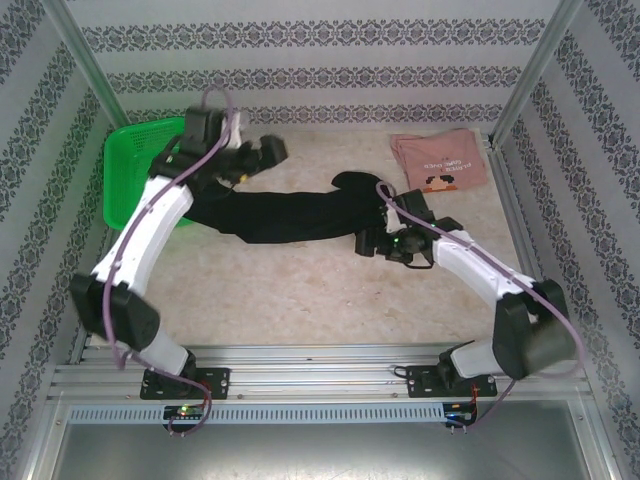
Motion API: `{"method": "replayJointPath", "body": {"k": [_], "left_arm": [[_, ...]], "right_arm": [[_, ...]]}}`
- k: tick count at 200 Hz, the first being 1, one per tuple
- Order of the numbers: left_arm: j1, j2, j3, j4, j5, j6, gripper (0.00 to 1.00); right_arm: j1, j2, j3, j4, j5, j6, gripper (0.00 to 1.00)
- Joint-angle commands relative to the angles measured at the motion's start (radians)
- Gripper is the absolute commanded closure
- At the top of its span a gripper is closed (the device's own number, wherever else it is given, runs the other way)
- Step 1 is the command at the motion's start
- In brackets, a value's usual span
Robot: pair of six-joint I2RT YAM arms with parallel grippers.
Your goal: Fold and stack the t-shirts
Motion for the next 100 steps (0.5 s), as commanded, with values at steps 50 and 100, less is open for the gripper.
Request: {"method": "replayJointPath", "body": {"k": [50, 100], "left_arm": [[0.131, -0.055, -0.348, 0.089, -0.096, 0.021, 0.0], [0.13, 0.064, -0.327, 0.058, -0.217, 0.019, 0.04]], "right_arm": [[-0.001, 0.229, 0.076, 0.105, 0.088, 0.02, 0.32], [-0.002, 0.373, 0.158, 0.154, 0.123, 0.06, 0.46]]}}
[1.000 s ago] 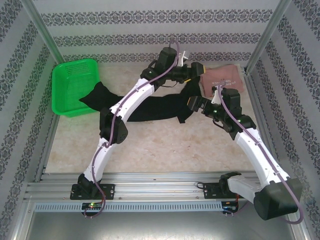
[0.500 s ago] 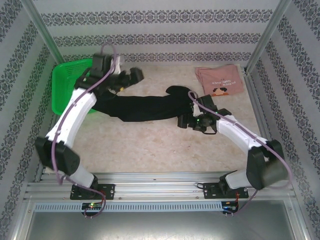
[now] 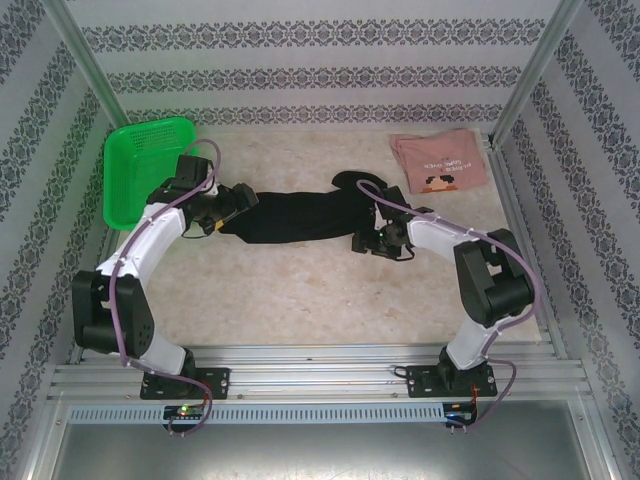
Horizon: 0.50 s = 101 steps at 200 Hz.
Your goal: Fold and stack the t-shirts
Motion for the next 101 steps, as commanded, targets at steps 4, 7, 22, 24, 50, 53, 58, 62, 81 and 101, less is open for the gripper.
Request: {"method": "replayJointPath", "body": {"k": [4, 7, 22, 24, 50, 53, 58, 62, 81, 101], "left_arm": [[0.001, 0.061, 0.034, -0.018, -0.105, 0.016, 0.04], [0.001, 0.061, 0.034, -0.021, -0.113, 0.012, 0.04], [0.002, 0.038, 0.022, -0.017, -0.151, -0.004, 0.03], [0.001, 0.034, 0.021, -0.016, -0.157, -0.006, 0.03], [0.005, -0.007, 0.032, -0.04, -0.215, 0.0, 0.01], [0.008, -0.01, 0.034, -0.045, -0.221, 0.001, 0.01], [0.011, -0.014, 0.036, -0.053, -0.229, 0.003, 0.01], [0.014, -0.017, 0.036, -0.061, -0.238, 0.003, 0.01], [0.03, -0.035, 0.025, -0.101, -0.283, 0.001, 0.0], [0.035, -0.036, 0.009, -0.134, -0.323, 0.0, 0.0]], "right_arm": [[-0.004, 0.057, 0.054, 0.036, 0.053, 0.032, 0.48], [-0.004, 0.063, 0.057, 0.036, 0.06, 0.036, 0.5], [-0.008, 0.087, 0.068, 0.058, 0.067, 0.048, 0.56], [-0.008, 0.09, 0.069, 0.062, 0.067, 0.049, 0.57], [-0.024, 0.096, 0.085, 0.091, 0.077, 0.058, 0.79], [-0.029, 0.092, 0.085, 0.098, 0.075, 0.061, 0.81], [-0.035, 0.083, 0.083, 0.108, 0.067, 0.065, 0.86], [-0.042, 0.073, 0.084, 0.116, 0.064, 0.068, 0.89], [-0.066, -0.013, 0.083, 0.135, 0.046, 0.081, 0.98], [-0.094, -0.13, 0.083, 0.144, 0.005, 0.084, 1.0]]}}
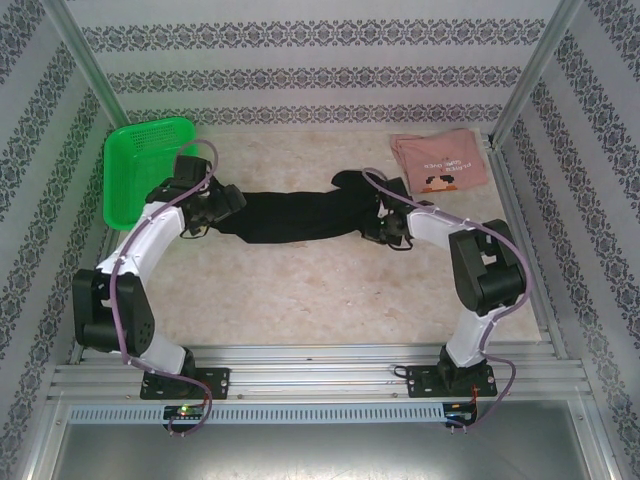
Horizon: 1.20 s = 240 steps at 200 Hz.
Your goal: Fold and stack the t-shirts
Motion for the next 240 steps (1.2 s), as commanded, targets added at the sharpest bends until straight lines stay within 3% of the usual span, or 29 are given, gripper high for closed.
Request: {"method": "replayJointPath", "body": {"k": [1, 26, 55, 80, 102, 145, 176, 212, 240], "left_arm": [[0.016, -0.019, 0.002, -0.085, -0.088, 0.002, 0.0], [0.016, 0.004, -0.029, -0.049, -0.091, -0.013, 0.0], [-0.001, 0.031, -0.044, 0.077, -0.009, -0.068, 0.0], [-0.046, 0.085, -0.042, 0.171, 0.087, -0.133, 0.0], [-0.097, 0.133, -0.034, 0.208, 0.098, -0.171, 0.0], [-0.155, 0.169, -0.015, 0.284, 0.163, -0.214, 0.01], [-0.216, 0.171, 0.033, 0.18, 0.151, -0.136, 0.01], [-0.161, 0.117, -0.078, 0.177, 0.105, -0.186, 0.01], [-0.158, 0.146, -0.006, 0.168, 0.105, -0.12, 0.01]], "right_arm": [[-0.034, -0.174, 0.025, 0.051, -0.035, 0.017, 1.0], [-0.076, -0.32, 0.041, 0.021, -0.119, 0.016, 1.0], [-0.124, -0.463, 0.07, -0.03, -0.225, 0.0, 1.0], [-0.172, -0.525, 0.087, -0.085, -0.293, 0.012, 1.0], [-0.21, -0.557, 0.076, -0.108, -0.343, 0.012, 1.0], [-0.249, -0.576, 0.017, -0.236, -0.321, -0.059, 1.0], [-0.258, -0.617, -0.087, -0.301, -0.236, -0.086, 0.96], [-0.28, -0.679, -0.196, -0.331, -0.142, -0.089, 0.95], [-0.286, -0.684, -0.246, -0.421, -0.013, -0.085, 0.91]]}}
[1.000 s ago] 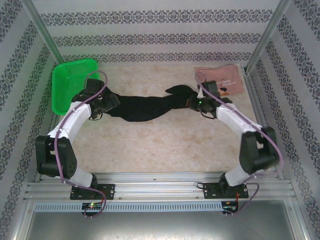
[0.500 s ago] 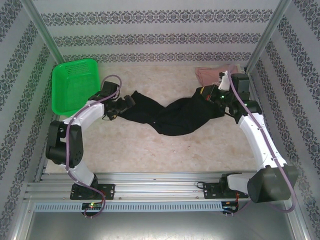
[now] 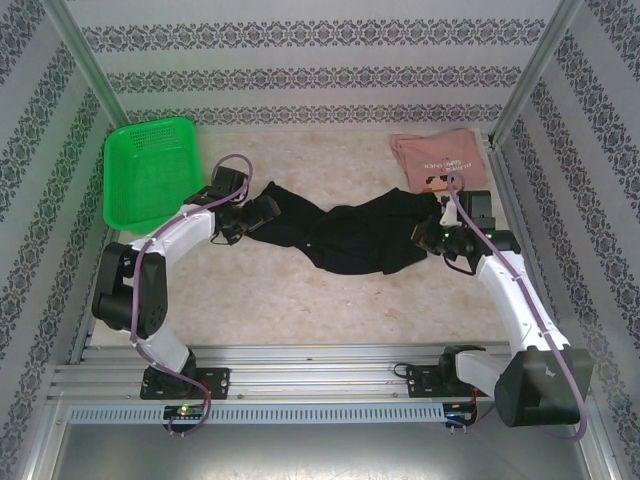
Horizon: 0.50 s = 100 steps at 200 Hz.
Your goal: Fold and stack the t-shirts
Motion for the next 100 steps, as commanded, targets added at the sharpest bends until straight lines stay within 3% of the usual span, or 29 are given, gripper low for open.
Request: {"method": "replayJointPath", "body": {"k": [1, 21, 39, 73, 100], "left_arm": [[0.007, 0.001, 0.052, -0.018, -0.011, 0.05, 0.01], [-0.006, 0.033, 0.1, 0.077, 0.117, 0.09, 0.0], [-0.075, 0.072, 0.176, 0.11, 0.201, 0.17, 0.0], [-0.178, 0.203, 0.353, 0.005, 0.286, 0.328, 0.02], [-0.238, 0.327, 0.508, -0.149, 0.267, 0.455, 0.07]], "right_arm": [[-0.009, -0.016, -0.039, -0.093, 0.143, -0.015, 0.91], [-0.02, -0.026, -0.09, -0.086, 0.186, 0.017, 0.88], [-0.028, -0.025, -0.125, -0.021, 0.166, 0.03, 0.88], [-0.028, 0.037, -0.102, -0.001, 0.143, 0.014, 0.89], [-0.03, 0.044, -0.08, -0.005, 0.137, 0.004, 0.9]]}}
